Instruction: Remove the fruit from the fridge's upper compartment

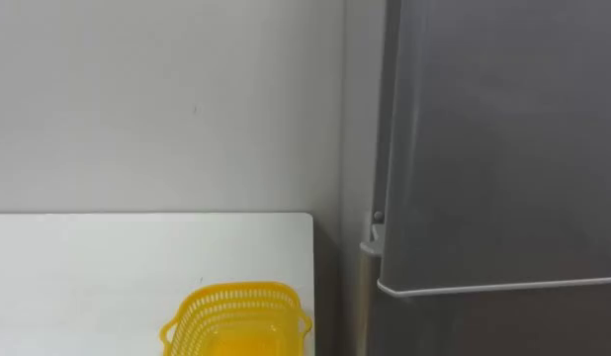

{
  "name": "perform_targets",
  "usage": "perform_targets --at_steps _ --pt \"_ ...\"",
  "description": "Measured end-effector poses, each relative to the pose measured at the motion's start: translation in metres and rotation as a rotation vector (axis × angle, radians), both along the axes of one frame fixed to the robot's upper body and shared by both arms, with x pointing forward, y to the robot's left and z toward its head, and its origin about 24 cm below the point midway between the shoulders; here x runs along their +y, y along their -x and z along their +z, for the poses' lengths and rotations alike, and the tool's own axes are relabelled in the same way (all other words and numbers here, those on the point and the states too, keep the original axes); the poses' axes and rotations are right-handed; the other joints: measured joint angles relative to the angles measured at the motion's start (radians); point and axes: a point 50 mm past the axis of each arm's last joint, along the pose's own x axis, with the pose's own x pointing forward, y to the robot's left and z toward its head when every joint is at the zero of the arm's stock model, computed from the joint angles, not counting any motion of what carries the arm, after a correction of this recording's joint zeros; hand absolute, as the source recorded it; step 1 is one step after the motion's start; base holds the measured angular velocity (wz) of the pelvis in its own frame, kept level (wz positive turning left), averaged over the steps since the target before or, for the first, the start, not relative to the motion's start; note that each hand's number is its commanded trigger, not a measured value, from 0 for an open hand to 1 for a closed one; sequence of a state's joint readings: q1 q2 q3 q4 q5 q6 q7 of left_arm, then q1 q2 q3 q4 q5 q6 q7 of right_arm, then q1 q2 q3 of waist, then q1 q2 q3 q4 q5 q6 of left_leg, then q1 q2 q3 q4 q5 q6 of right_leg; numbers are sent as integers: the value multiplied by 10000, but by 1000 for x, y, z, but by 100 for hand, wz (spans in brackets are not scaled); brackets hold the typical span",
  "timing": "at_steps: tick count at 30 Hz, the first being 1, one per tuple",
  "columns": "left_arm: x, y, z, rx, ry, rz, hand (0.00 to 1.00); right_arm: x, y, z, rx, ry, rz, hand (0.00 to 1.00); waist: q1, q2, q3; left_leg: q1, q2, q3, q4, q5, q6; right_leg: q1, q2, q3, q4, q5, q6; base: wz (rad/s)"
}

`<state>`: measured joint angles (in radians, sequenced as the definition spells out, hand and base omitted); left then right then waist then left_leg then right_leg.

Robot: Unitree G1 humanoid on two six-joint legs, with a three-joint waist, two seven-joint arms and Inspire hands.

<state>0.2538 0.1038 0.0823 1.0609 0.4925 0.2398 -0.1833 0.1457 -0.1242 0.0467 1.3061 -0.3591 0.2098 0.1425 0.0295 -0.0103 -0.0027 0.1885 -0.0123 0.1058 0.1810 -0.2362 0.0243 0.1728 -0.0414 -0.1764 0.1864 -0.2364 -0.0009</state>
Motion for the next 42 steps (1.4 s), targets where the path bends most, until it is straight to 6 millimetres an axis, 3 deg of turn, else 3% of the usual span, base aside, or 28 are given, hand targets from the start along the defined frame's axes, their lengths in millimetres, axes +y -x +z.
perform_targets --at_steps 24,37,42 --pt "0 11 0 217 68 743 0 -1 2 0 74 300 -122 0 -7 -132 19 150 3 -29 -157 1 1 94 12 -29 -4 -13 18 0" --pt "15 18 2 -641 -1257 4916 0 -5 3 1 -54 400 -1116 0 52 -35 49 117 2 -308 -156 1 1 237 46 -199 -178 -9 9 4" --pt "31 14 7 -1732 -2620 7869 0 -11 -1 2 -277 501 -1100 0 149 47 65 119 -1 -301 -158 1 0 232 40 -209 -175 -9 9 0"
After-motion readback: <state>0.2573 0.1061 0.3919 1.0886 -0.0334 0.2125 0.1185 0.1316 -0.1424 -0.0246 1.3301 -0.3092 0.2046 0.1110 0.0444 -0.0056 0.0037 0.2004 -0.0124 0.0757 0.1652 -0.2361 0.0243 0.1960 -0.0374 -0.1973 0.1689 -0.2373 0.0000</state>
